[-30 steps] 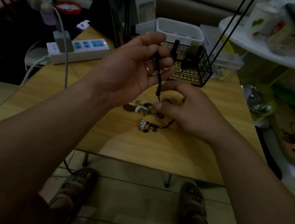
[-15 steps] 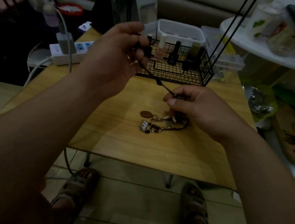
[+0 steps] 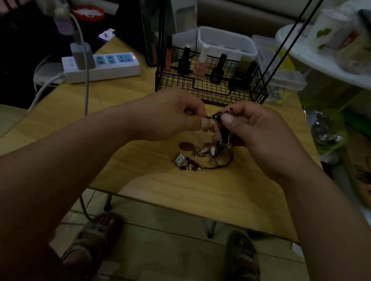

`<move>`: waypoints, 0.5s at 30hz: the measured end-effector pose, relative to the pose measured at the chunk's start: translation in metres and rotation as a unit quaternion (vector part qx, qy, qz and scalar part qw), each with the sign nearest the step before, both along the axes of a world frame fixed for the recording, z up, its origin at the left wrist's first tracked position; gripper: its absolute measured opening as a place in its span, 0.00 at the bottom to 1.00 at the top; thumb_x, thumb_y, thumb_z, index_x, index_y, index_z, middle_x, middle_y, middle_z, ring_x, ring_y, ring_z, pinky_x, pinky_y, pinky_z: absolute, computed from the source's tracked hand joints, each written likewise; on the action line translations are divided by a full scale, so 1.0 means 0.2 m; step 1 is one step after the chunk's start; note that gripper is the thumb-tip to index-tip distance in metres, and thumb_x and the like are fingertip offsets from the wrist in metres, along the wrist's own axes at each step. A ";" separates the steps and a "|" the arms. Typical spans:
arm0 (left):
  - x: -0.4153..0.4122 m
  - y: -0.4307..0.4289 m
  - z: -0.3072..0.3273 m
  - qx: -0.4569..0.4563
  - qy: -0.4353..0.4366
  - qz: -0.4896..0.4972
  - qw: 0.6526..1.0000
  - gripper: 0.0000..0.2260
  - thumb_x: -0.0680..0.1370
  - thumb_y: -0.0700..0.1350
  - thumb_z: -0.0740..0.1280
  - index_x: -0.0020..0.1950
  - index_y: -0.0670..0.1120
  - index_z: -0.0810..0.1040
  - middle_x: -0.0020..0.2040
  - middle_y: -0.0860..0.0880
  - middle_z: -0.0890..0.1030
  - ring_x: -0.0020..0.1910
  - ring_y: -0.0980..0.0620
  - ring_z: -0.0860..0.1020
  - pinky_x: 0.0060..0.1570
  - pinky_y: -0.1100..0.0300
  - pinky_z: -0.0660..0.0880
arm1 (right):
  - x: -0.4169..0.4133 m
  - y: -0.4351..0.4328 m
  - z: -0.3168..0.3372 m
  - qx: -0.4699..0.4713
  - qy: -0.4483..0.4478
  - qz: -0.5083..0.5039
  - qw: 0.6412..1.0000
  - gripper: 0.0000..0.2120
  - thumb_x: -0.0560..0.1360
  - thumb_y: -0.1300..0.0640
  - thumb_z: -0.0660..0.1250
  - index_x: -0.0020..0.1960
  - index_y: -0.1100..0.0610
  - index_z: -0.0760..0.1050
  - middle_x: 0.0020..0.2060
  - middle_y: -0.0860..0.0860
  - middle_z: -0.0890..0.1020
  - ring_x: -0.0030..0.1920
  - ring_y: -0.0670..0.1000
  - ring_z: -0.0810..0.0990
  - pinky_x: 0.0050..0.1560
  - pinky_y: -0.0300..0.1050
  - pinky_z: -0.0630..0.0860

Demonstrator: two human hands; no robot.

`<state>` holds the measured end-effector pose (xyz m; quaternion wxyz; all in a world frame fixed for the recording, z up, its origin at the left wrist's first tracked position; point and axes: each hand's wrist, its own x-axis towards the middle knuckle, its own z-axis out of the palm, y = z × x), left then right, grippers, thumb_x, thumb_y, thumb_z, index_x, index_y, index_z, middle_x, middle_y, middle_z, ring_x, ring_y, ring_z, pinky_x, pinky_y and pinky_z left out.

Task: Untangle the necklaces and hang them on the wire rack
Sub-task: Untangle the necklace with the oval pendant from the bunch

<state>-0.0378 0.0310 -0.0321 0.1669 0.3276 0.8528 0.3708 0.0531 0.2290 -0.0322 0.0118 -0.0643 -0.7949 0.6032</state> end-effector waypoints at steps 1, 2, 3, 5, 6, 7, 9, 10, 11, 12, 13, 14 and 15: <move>-0.01 -0.01 0.00 0.001 -0.006 0.001 1.000 0.05 0.82 0.53 0.70 0.50 0.56 0.85 0.45 0.57 0.85 0.46 0.61 0.81 0.49 0.60 0.77 | -0.01 0.00 -0.01 0.015 0.000 -0.020 1.000 0.06 0.82 0.60 0.67 0.58 0.57 0.80 0.46 0.53 0.88 0.46 0.50 0.88 0.45 0.42 0.82; -0.01 -0.01 0.00 0.004 -0.011 0.000 1.000 0.06 0.82 0.53 0.68 0.50 0.57 0.86 0.48 0.56 0.85 0.49 0.61 0.82 0.53 0.58 0.77 | -0.01 0.01 -0.03 0.045 0.005 -0.047 0.998 0.05 0.82 0.58 0.68 0.56 0.54 0.81 0.46 0.52 0.88 0.47 0.48 0.87 0.49 0.45 0.82; 0.00 -0.02 0.01 0.009 -0.015 -0.002 1.000 0.07 0.83 0.52 0.68 0.51 0.57 0.86 0.49 0.57 0.85 0.51 0.62 0.81 0.55 0.57 0.77 | -0.02 0.02 -0.04 0.085 0.016 -0.077 0.993 0.04 0.82 0.56 0.69 0.55 0.51 0.81 0.47 0.50 0.87 0.49 0.47 0.86 0.52 0.48 0.82; 0.00 -0.02 0.01 0.025 -0.026 -0.004 0.999 0.08 0.84 0.50 0.67 0.52 0.56 0.86 0.51 0.57 0.86 0.52 0.62 0.82 0.58 0.56 0.77 | -0.02 0.02 -0.04 0.147 0.049 -0.119 0.981 0.02 0.80 0.53 0.71 0.53 0.48 0.79 0.47 0.48 0.84 0.47 0.45 0.83 0.51 0.46 0.81; 0.01 -0.01 0.01 0.034 -0.033 -0.004 0.999 0.08 0.84 0.49 0.67 0.52 0.54 0.86 0.51 0.57 0.86 0.52 0.61 0.82 0.58 0.57 0.77 | -0.01 0.01 -0.04 0.160 0.067 -0.120 0.978 0.03 0.79 0.52 0.72 0.51 0.49 0.79 0.46 0.48 0.83 0.45 0.44 0.82 0.46 0.42 0.80; 0.01 -0.01 0.01 0.043 -0.037 -0.005 0.998 0.08 0.84 0.49 0.67 0.52 0.53 0.86 0.49 0.58 0.86 0.51 0.62 0.83 0.56 0.58 0.78 | 0.00 0.00 -0.03 0.168 0.080 -0.109 0.976 0.04 0.79 0.52 0.73 0.50 0.49 0.79 0.44 0.48 0.83 0.43 0.45 0.81 0.42 0.40 0.78; 0.01 -0.01 0.01 0.057 -0.034 -0.010 0.998 0.08 0.84 0.48 0.66 0.50 0.52 0.86 0.41 0.61 0.84 0.41 0.66 0.80 0.45 0.64 0.75 | 0.02 -0.04 -0.03 0.186 0.089 -0.079 0.975 0.05 0.77 0.52 0.74 0.49 0.49 0.79 0.41 0.48 0.82 0.40 0.43 0.80 0.38 0.37 0.76; 0.01 0.00 0.01 0.061 -0.032 -0.012 0.998 0.09 0.84 0.47 0.66 0.49 0.52 0.86 0.37 0.62 0.82 0.37 0.67 0.77 0.40 0.67 0.72 | 0.02 -0.06 -0.04 0.200 0.089 -0.068 0.973 0.05 0.77 0.51 0.75 0.48 0.48 0.79 0.40 0.47 0.82 0.39 0.42 0.80 0.36 0.36 0.76; 0.02 0.00 0.01 0.062 -0.030 -0.015 0.998 0.09 0.84 0.46 0.66 0.48 0.52 0.85 0.35 0.63 0.81 0.34 0.67 0.75 0.37 0.69 0.70 | 0.03 -0.08 -0.06 0.215 0.089 -0.063 0.971 0.06 0.76 0.50 0.76 0.48 0.48 0.79 0.40 0.46 0.82 0.40 0.41 0.80 0.36 0.35 0.77; 0.02 0.00 0.01 0.062 -0.030 -0.018 0.997 0.10 0.84 0.45 0.66 0.47 0.51 0.85 0.35 0.63 0.81 0.34 0.68 0.75 0.36 0.69 0.69 | 0.03 -0.08 -0.07 0.227 0.089 -0.064 0.968 0.07 0.76 0.49 0.76 0.48 0.47 0.79 0.40 0.45 0.82 0.40 0.41 0.81 0.37 0.36 0.78; 0.02 0.00 0.01 0.063 -0.031 -0.021 0.997 0.09 0.83 0.45 0.66 0.47 0.50 0.85 0.36 0.61 0.81 0.34 0.67 0.74 0.37 0.67 0.69 | 0.02 -0.08 -0.08 0.235 0.089 -0.065 0.966 0.07 0.76 0.48 0.76 0.48 0.47 0.79 0.41 0.44 0.83 0.41 0.41 0.82 0.38 0.37 0.79; 0.02 0.00 0.01 0.067 -0.033 -0.024 0.997 0.09 0.83 0.45 0.66 0.47 0.49 0.85 0.38 0.59 0.82 0.34 0.66 0.74 0.39 0.63 0.69 | 0.02 -0.08 -0.09 0.239 0.090 -0.065 0.965 0.06 0.76 0.48 0.76 0.48 0.46 0.79 0.41 0.44 0.83 0.42 0.41 0.82 0.39 0.37 0.80; 0.02 0.00 0.01 0.071 -0.035 -0.026 0.996 0.08 0.82 0.46 0.66 0.47 0.47 0.84 0.40 0.55 0.82 0.34 0.64 0.73 0.40 0.60 0.69 | 0.02 -0.08 -0.09 0.240 0.091 -0.060 0.965 0.05 0.77 0.49 0.75 0.49 0.46 0.80 0.41 0.43 0.83 0.43 0.40 0.82 0.39 0.37 0.79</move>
